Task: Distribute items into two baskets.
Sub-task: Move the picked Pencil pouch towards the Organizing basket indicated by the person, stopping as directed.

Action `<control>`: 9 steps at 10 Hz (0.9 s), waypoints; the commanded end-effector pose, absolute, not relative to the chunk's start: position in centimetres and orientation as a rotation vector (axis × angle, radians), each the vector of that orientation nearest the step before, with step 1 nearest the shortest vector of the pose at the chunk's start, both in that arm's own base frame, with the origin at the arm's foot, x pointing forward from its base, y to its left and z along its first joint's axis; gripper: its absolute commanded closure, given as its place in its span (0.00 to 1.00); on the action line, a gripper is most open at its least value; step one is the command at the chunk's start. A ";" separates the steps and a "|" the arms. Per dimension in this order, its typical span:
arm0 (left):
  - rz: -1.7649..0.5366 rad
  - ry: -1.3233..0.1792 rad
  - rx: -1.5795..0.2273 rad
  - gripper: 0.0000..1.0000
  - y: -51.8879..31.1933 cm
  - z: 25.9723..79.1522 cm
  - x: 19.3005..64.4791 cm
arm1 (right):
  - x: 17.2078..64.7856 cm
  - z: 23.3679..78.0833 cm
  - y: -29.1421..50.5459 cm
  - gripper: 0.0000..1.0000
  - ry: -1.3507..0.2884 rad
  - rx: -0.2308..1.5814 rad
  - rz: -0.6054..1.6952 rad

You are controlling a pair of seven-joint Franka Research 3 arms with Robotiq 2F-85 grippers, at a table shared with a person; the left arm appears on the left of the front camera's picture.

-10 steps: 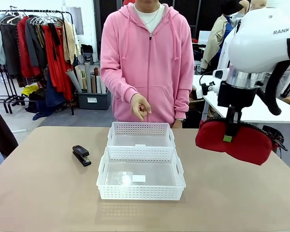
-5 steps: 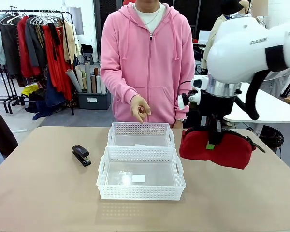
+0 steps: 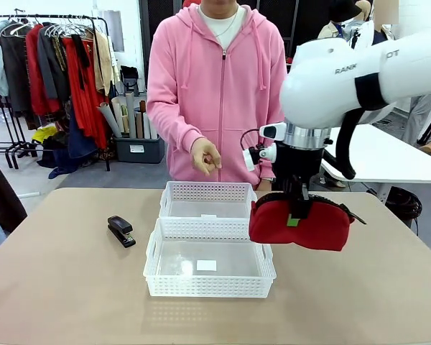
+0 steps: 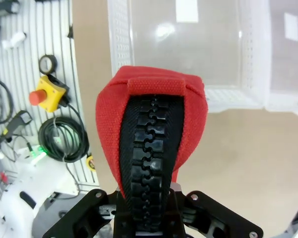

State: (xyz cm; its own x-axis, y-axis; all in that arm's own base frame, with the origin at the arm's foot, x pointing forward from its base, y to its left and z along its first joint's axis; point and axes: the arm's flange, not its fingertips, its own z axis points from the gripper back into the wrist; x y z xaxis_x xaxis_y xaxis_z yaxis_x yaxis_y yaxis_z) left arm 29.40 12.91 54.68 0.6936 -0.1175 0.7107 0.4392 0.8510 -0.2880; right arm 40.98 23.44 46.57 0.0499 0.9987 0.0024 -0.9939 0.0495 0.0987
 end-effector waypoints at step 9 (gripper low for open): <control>-0.325 -0.748 -0.466 0.00 12.9 54.7 29.4 | 38.4 51.6 13.9 1.00 0.013 0.088 1.479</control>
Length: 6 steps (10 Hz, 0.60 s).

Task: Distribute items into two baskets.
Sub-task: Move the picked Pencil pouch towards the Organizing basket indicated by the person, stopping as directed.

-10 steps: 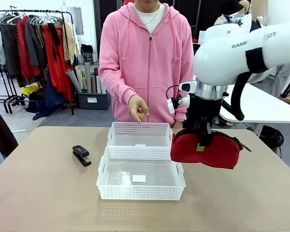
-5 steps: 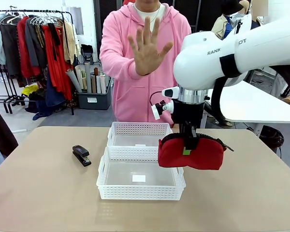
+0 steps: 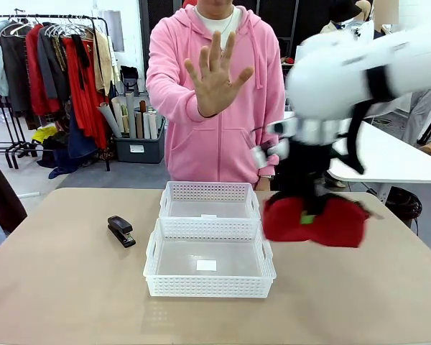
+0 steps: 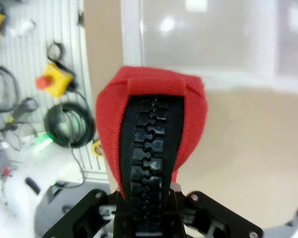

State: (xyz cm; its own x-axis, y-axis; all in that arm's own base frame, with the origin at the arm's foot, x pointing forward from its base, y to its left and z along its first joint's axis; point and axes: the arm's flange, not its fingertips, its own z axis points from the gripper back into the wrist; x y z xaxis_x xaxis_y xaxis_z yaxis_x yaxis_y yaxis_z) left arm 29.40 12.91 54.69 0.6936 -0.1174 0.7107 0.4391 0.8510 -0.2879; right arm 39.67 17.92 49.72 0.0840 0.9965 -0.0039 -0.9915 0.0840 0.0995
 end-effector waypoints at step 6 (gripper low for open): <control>-0.325 -0.748 -0.466 0.00 12.9 54.7 29.4 | 40.1 51.6 11.7 1.00 0.073 0.086 1.496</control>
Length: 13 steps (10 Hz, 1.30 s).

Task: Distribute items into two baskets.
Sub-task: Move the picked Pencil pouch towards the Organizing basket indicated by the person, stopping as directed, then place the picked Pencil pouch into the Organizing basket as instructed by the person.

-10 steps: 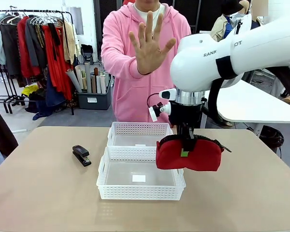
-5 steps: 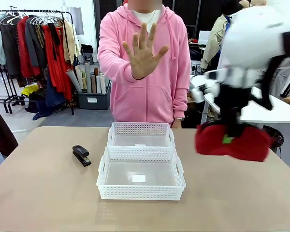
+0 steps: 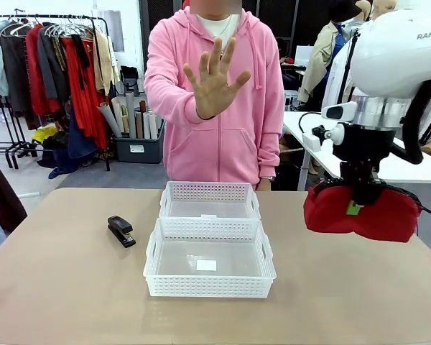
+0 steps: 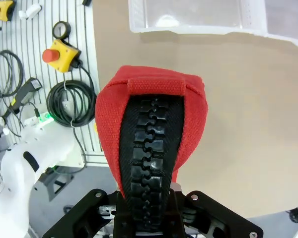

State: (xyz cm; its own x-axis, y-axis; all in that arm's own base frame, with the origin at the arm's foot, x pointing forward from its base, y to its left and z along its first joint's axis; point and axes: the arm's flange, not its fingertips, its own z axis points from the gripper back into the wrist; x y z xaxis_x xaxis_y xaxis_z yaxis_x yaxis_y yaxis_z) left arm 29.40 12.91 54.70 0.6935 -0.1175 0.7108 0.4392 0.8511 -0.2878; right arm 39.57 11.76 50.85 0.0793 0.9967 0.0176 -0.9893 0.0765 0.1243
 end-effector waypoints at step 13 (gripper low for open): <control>-0.325 -0.748 -0.466 0.00 12.9 54.7 29.4 | 39.4 51.2 11.5 1.00 0.072 0.113 1.486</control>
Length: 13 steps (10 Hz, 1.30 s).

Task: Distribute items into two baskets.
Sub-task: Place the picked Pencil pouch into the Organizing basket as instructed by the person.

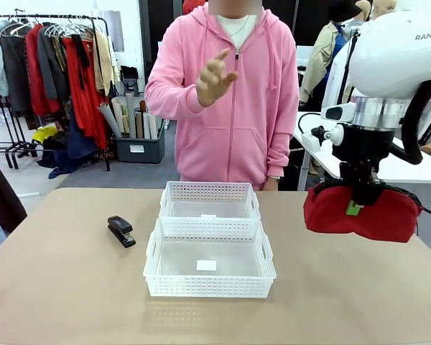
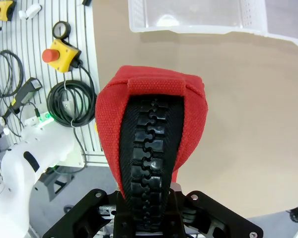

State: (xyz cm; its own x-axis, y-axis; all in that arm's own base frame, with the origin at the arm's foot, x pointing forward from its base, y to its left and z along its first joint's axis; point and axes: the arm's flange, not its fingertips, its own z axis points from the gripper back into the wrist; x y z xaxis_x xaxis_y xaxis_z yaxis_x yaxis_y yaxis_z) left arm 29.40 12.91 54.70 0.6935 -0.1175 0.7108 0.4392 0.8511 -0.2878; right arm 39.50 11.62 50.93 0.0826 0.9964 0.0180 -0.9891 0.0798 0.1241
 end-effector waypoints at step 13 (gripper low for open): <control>-0.325 -0.748 -0.466 0.00 12.9 54.7 29.4 | 42.7 50.4 13.9 1.00 0.053 0.137 1.581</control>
State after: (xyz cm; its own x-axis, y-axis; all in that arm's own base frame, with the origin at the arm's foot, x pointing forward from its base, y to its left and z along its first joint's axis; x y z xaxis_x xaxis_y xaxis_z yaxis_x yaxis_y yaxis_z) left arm 29.40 12.92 54.70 0.6934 -0.1174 0.7110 0.4392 0.8511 -0.2877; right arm 40.92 13.10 50.25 0.0456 0.9987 0.0243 -0.9911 0.0422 0.1265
